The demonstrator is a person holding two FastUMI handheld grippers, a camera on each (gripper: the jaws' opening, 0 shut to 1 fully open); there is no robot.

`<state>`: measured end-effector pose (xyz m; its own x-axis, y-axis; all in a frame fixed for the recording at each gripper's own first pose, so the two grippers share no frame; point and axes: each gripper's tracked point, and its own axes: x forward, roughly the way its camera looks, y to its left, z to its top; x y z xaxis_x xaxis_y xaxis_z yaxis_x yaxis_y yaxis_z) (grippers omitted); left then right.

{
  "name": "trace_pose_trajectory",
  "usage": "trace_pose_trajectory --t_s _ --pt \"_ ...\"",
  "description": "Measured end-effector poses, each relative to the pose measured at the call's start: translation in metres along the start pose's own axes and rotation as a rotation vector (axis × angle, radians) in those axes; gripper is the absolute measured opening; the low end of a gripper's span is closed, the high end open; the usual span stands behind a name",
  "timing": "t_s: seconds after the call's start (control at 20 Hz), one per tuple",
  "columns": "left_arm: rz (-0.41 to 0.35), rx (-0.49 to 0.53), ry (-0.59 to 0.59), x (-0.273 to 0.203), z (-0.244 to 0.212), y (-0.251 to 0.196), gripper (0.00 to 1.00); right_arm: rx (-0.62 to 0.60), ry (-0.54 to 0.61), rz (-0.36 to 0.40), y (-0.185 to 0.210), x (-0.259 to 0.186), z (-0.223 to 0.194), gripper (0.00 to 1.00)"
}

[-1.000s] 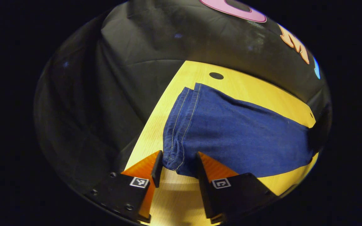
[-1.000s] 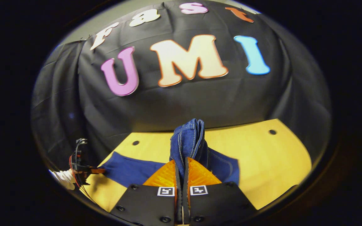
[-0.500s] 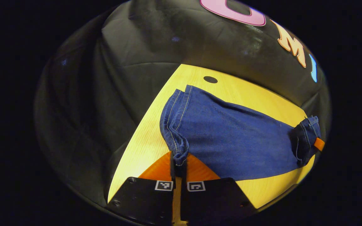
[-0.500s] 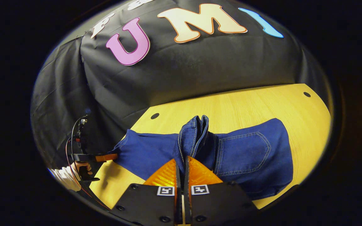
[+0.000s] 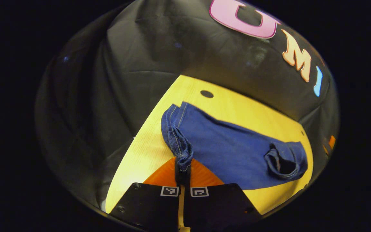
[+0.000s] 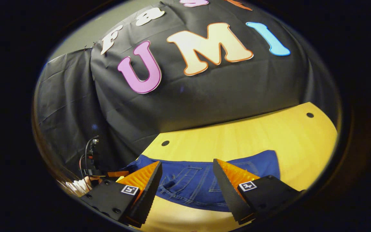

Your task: Grasp the waist and the cuffs of the jeans and fold them to make the two legs overlap; first hold the waist and fold one-third of the jeans toward the cuffs, then hold the cuffs and fold the remaining one-third in the same direction to finish folding.

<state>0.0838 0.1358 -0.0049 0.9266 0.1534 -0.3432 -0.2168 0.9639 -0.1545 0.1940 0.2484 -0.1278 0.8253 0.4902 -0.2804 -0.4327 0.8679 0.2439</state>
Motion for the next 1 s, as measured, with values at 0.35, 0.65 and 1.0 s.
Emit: trace_pose_trajectory --t_s 0.35,0.65,1.0 --pt "-0.087 0.064 -0.098 -0.03 0.041 -0.074 0.0 -0.019 -0.043 -0.168 -0.077 -0.056 0.028 0.97" --pt "-0.152 0.113 -0.177 -0.053 0.069 -0.188 0.0 -0.022 -0.012 -0.217 -0.144 -0.103 0.028 0.97" --pt "-0.177 0.206 -0.197 -0.064 0.06 -0.333 0.0 0.004 0.018 -0.169 -0.224 -0.124 0.044 0.97"
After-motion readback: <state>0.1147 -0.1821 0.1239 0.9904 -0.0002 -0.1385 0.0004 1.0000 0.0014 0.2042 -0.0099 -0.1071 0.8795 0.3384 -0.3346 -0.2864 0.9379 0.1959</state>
